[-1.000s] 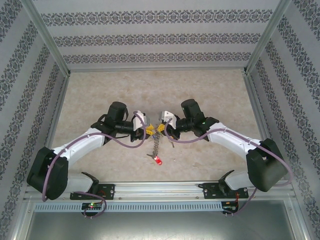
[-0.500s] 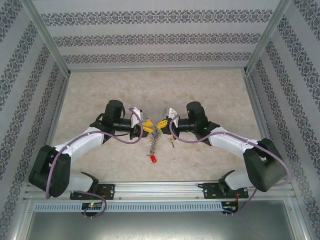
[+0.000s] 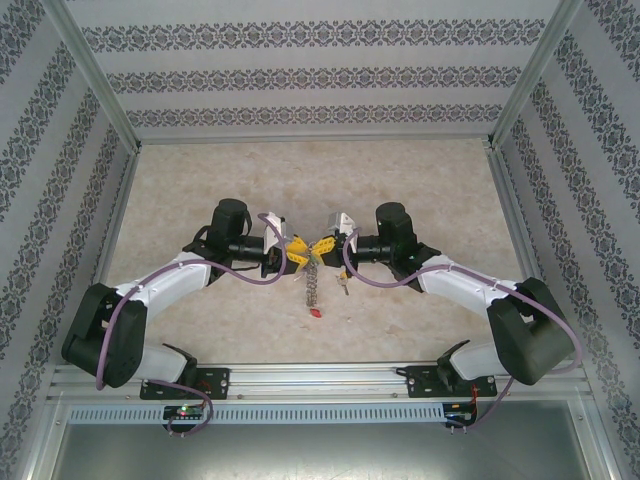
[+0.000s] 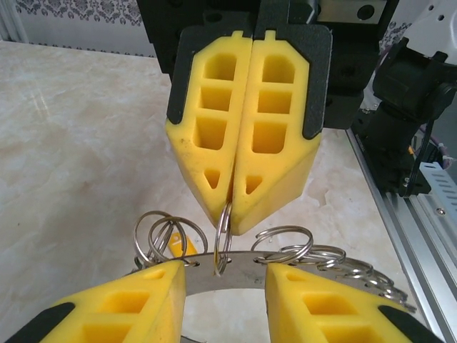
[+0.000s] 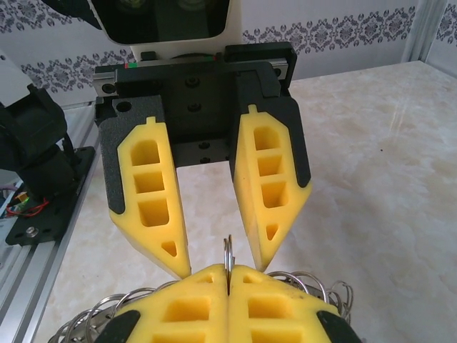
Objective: Put the keys on the keyring
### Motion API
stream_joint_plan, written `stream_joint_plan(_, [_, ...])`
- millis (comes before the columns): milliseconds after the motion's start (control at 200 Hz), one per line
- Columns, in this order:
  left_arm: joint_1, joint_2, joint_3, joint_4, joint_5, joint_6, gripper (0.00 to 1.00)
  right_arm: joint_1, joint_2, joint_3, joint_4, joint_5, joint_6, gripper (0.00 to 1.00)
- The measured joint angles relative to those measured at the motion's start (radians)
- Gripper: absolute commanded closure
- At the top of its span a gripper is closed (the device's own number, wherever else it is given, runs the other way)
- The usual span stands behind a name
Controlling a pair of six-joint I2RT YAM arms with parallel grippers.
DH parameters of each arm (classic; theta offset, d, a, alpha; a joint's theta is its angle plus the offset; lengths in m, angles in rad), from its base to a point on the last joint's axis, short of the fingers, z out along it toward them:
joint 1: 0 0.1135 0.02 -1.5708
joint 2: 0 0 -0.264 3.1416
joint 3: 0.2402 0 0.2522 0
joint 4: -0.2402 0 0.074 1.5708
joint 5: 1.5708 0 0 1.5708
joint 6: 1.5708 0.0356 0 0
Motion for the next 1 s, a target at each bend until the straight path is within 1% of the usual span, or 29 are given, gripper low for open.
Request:
stream_joint_plan(130, [0.000, 0.000, 0.007, 0.002, 0.012, -0.007, 0.69, 0.000, 0.000, 0.000, 0.001, -0.015, 0.003, 1.00])
stream_joint_plan(210, [0.000, 0.000, 0.011, 0.001, 0.018, -0.014, 0.75, 0.000, 0.000, 0.000, 0.001, -0.022, 0.004, 1.00])
stream_joint_plan(275, [0.000, 0.000, 0.013, 0.001, 0.018, -0.014, 0.77, -0.003, 0.000, 0.000, 0.001, -0.027, 0.004, 1.00])
stream_joint_plan(330, [0.000, -0.001, 0.013, 0.000, 0.018, -0.013, 0.83, -0.007, 0.000, 0.000, 0.002, -0.033, 0.006, 1.00])
stream_joint_plan(365, [0.000, -0.001, 0.014, -0.002, 0.019, -0.011, 0.85, -0.007, 0.000, 0.000, 0.002, -0.039, 0.008, 1.00])
stream_joint_plan(460, [0.000, -0.001, 0.014, -0.004, 0.019, -0.009, 0.85, -0.007, 0.000, 0.000, 0.006, -0.047, 0.015, 1.00])
stream_joint_plan(545, [0.000, -0.001, 0.014, -0.004, 0.019, -0.009, 0.81, -0.007, 0.000, 0.000, 0.007, -0.051, 0.026, 1.00])
stream_joint_plan(585, [0.000, -0.001, 0.015, -0.004, 0.019, -0.010, 0.80, -0.007, 0.000, 0.000, 0.007, -0.055, 0.029, 1.00])
stream_joint_plan(849, [0.000, -0.001, 0.045, -0.019, 0.041, -0.009, 0.85, -0.007, 0.000, 0.001, 0.035, -0.059, 0.045, 1.00])
stream_joint_plan(889, [0.000, -0.001, 0.052, -0.030, 0.043, -0.005, 0.85, -0.007, 0.000, 0.001, 0.038, -0.059, 0.049, 1.00])
stream_joint_plan(999, [0.000, -0.001, 0.061, -0.051, 0.044, 0.010, 0.79, -0.007, 0.000, 0.001, 0.044, -0.062, 0.052, 1.00])
